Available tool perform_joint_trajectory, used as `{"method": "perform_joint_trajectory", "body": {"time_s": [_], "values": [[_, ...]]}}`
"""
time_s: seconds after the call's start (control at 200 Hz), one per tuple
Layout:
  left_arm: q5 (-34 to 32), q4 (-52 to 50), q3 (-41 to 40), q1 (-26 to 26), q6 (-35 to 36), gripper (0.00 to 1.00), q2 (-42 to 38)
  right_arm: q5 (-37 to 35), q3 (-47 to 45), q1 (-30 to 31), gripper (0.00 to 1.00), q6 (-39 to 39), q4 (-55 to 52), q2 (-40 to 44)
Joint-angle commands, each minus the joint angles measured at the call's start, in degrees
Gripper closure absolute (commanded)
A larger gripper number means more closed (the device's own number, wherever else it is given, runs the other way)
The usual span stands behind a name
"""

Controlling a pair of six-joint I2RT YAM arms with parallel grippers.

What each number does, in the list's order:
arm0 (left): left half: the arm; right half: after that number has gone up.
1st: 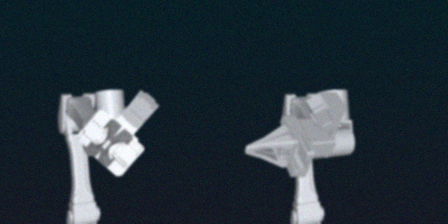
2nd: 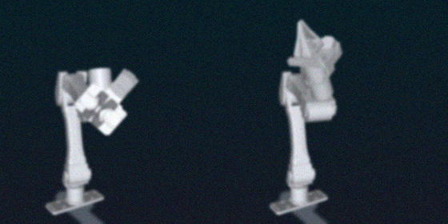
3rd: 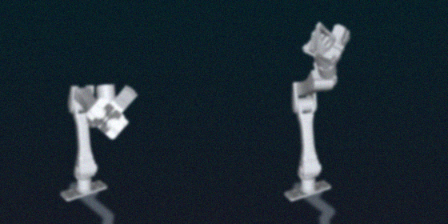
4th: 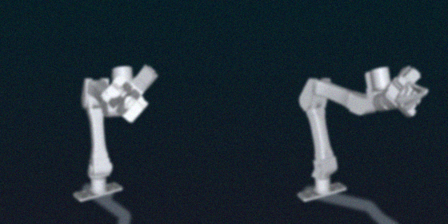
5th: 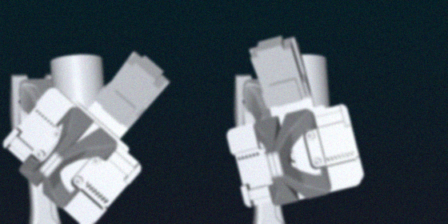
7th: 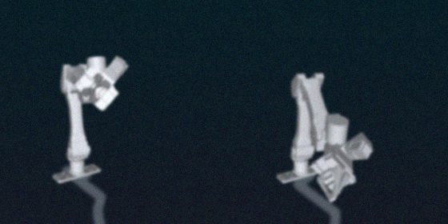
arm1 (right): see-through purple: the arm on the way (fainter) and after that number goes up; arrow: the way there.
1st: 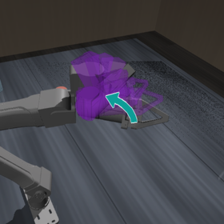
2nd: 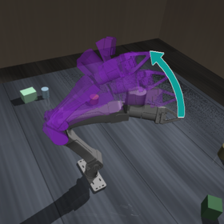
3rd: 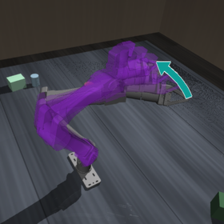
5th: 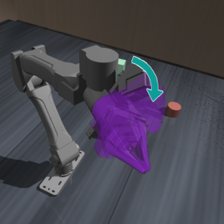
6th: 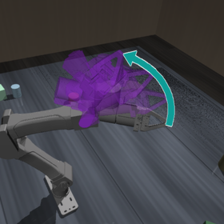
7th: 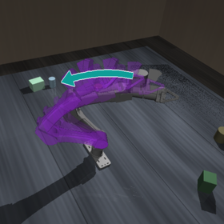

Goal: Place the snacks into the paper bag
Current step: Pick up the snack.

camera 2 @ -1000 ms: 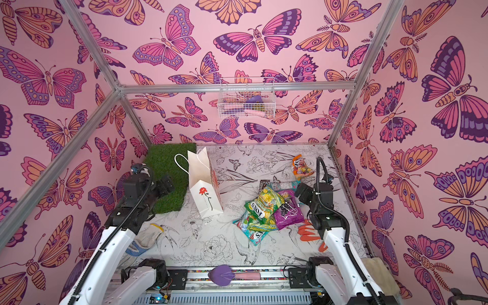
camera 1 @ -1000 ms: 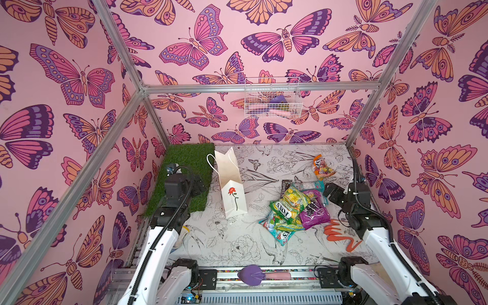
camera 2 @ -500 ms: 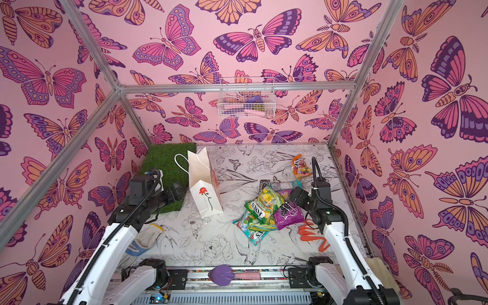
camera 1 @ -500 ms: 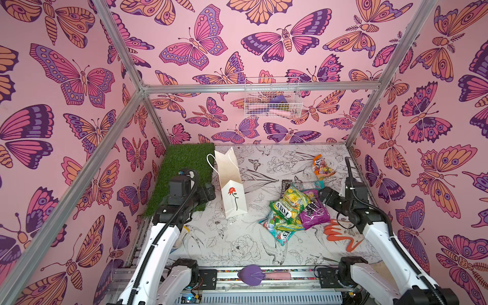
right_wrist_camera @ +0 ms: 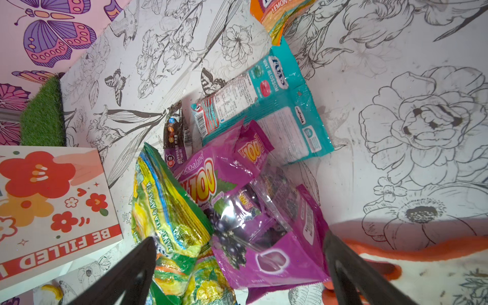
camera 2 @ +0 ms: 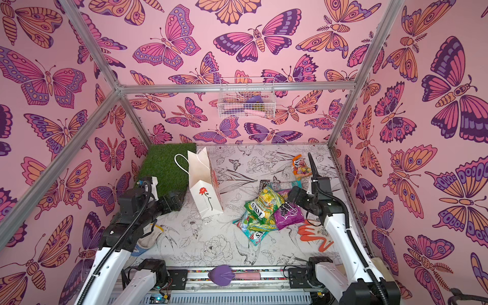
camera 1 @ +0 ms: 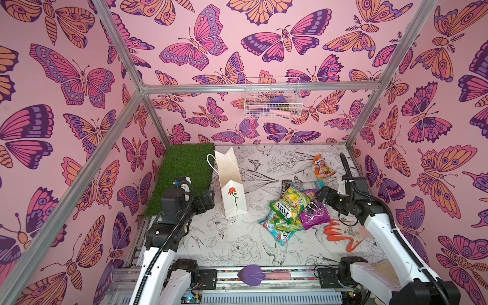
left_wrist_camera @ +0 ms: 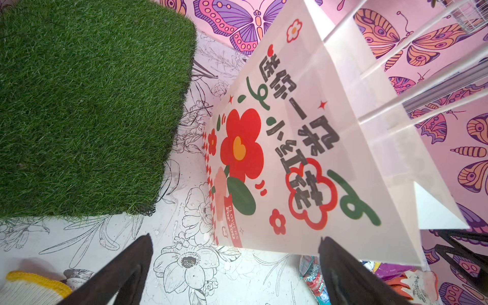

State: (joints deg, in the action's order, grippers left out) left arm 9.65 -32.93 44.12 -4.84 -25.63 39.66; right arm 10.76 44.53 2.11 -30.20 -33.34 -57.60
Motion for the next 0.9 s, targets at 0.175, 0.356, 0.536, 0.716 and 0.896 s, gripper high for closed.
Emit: {"method": "perform_joint_trajectory", "body": {"time_s": [0.175, 0.356, 0.536, 0.716, 0.896], "values": [[1.58, -2.47, -1.21, 0.20, -0.49, 0.00, -1.57, -1.84, 1.67, 0.05, 0.01, -7.39, -5.40, 2.46], [1.52, -5.70, -0.87, 0.21, 0.12, 0.00, -4.42, 3.03, 0.96, 0.07, 0.01, -5.35, -3.48, 3.91], [1.64, -7.95, -1.20, 0.19, 0.80, 0.00, -7.59, 7.64, 4.54, 0.51, 0.01, -0.92, -4.81, 1.04], [1.87, -7.94, -1.19, 0.21, 1.01, 0.00, -8.81, 6.99, 6.76, 5.29, 0.01, 1.33, -7.56, -0.98], [2.80, -7.26, -1.48, 0.18, 1.28, 0.00, -7.94, 5.52, 3.85, 11.20, 0.01, -1.03, -5.43, -1.17]]}}
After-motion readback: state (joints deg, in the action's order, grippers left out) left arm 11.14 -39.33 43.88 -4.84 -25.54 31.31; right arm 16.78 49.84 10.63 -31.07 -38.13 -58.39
